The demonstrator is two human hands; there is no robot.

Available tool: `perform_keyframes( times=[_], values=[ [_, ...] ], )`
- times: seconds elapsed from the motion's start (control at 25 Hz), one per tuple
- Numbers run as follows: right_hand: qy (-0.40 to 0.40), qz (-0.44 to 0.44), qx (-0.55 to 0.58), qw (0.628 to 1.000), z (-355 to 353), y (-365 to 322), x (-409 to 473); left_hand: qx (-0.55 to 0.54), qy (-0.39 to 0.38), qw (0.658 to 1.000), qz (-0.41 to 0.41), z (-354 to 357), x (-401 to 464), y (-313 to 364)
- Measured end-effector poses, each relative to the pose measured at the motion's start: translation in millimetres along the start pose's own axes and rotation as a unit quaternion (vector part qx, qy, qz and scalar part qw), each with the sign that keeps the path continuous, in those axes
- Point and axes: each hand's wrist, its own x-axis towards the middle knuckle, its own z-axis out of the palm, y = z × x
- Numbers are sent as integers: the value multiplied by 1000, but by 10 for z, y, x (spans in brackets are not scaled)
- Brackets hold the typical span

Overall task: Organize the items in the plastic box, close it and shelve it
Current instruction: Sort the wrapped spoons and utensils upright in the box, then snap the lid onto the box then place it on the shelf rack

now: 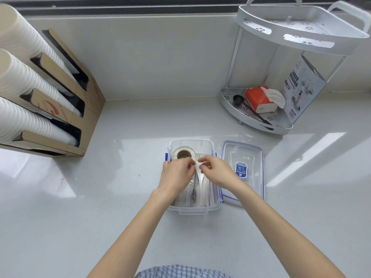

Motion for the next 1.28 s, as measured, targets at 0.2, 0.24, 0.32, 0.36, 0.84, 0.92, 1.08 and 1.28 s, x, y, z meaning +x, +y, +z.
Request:
perform_keyframes(
  times=[0.2,0.24,0.32,0.36,0.84,0.92,1.08,1.28],
  values=[
    [53,5,75,996,-260,148,9,-82,7,997,1,-120,21,174],
    [59,9,83,995,-309,205,6,-104,4,995,2,-117,13,230],
    [78,22,97,992,-402,327,-2,-143,-3,990,2,-101,-11,374],
    [88,30,100,991,-440,387,-5,-159,-8,987,1,-85,-24,451],
    [128,200,43,970,-527,1079,-85,-137,-165,974,-71,493,226,1209],
    [128,212,46,968,-552,1163,-90,-127,-189,968,-107,615,315,1206],
    [116,228,53,965,-585,1270,-71,-126,-184,961,-164,728,409,1197],
    [102,231,24,967,-576,1296,-54,-72,-183,967,-159,822,433,1224]
  ],
)
